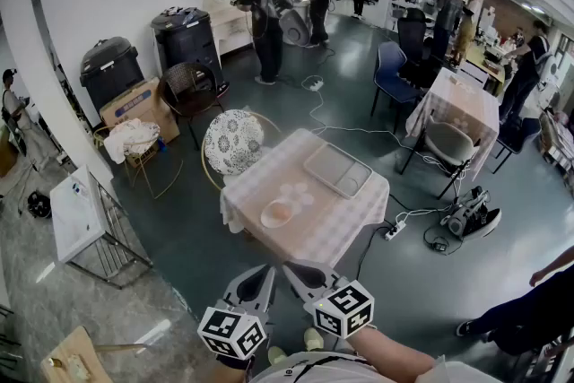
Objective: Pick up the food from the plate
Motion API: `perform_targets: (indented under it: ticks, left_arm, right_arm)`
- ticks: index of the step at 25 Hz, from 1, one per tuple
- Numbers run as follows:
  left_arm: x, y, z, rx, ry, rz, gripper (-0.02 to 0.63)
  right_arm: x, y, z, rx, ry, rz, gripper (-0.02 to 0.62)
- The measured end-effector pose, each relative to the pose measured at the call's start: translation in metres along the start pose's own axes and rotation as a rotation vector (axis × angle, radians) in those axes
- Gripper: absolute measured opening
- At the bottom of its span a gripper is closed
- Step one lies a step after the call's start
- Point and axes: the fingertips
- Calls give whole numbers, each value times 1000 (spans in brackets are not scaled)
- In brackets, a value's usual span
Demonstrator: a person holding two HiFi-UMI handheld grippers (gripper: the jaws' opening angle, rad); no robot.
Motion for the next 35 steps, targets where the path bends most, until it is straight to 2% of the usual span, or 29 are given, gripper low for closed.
perform_targets:
  ticks: [11,19,30,35]
  left_arm:
    - [-1,-9,-5,-9,-6,-1,6]
    - [-3,-24,13,7,2,-14,6]
    - [-7,-53,34,9,-8,-3,6]
    - [-12,-51,42,-6,-26,-10,6]
  right_arm:
    - [-2,-5,6,-10,4,3,15]
    - [4,-7,1,-21,100,-47,17]
    - [-18,8,37,-15,85,-1,17]
    - [-25,17,34,-23,71,20,17]
Point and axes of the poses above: the fingertips, and each gripper's own axes: y forward along the fingers, z to its left, x out of its top, and after that the axes turned 12 degrees about -x, right-handed
